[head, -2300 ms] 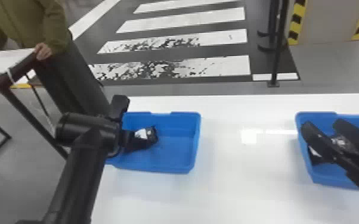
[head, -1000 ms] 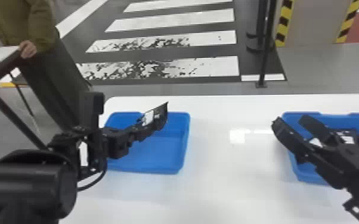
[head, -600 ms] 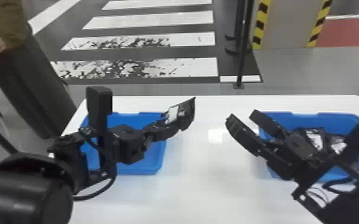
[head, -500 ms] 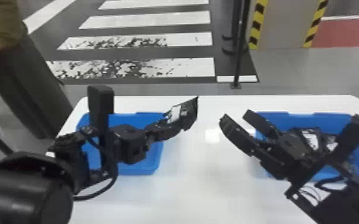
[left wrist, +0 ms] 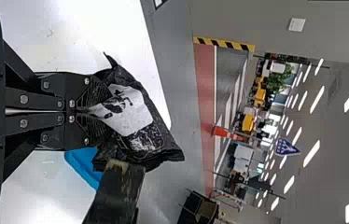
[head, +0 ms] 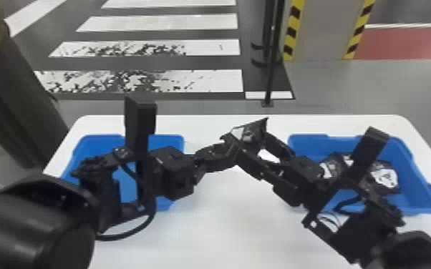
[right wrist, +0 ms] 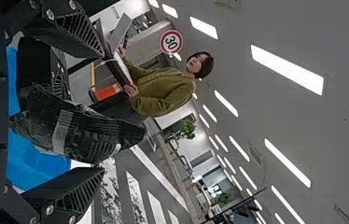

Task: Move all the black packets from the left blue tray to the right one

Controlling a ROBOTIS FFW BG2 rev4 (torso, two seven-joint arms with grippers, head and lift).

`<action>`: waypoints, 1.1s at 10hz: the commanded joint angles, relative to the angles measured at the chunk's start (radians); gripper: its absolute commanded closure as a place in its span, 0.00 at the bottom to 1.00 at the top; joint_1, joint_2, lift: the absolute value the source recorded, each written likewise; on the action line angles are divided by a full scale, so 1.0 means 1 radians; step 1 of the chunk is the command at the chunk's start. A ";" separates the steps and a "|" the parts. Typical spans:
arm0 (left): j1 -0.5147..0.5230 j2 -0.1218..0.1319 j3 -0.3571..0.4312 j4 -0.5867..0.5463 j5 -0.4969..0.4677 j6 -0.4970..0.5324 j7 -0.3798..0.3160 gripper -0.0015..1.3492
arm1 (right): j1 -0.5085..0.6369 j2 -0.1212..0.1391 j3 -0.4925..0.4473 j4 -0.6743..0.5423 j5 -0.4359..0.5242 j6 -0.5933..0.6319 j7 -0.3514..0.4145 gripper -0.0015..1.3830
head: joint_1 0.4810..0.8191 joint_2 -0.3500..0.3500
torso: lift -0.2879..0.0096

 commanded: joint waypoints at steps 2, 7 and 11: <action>-0.005 0.003 -0.026 0.008 0.027 0.002 0.000 0.90 | -0.035 -0.002 0.004 0.025 0.015 -0.007 0.000 0.69 | 0.63 0.56 | 0.50; 0.002 0.003 -0.018 0.008 0.061 -0.012 0.014 0.67 | -0.040 -0.002 0.004 0.032 0.007 -0.009 0.001 0.92 | 0.63 0.54 | 0.50; 0.100 -0.015 0.101 0.005 0.103 -0.167 0.018 0.09 | -0.106 -0.006 -0.181 0.143 0.063 -0.039 0.001 0.92 | 0.63 0.51 | 0.50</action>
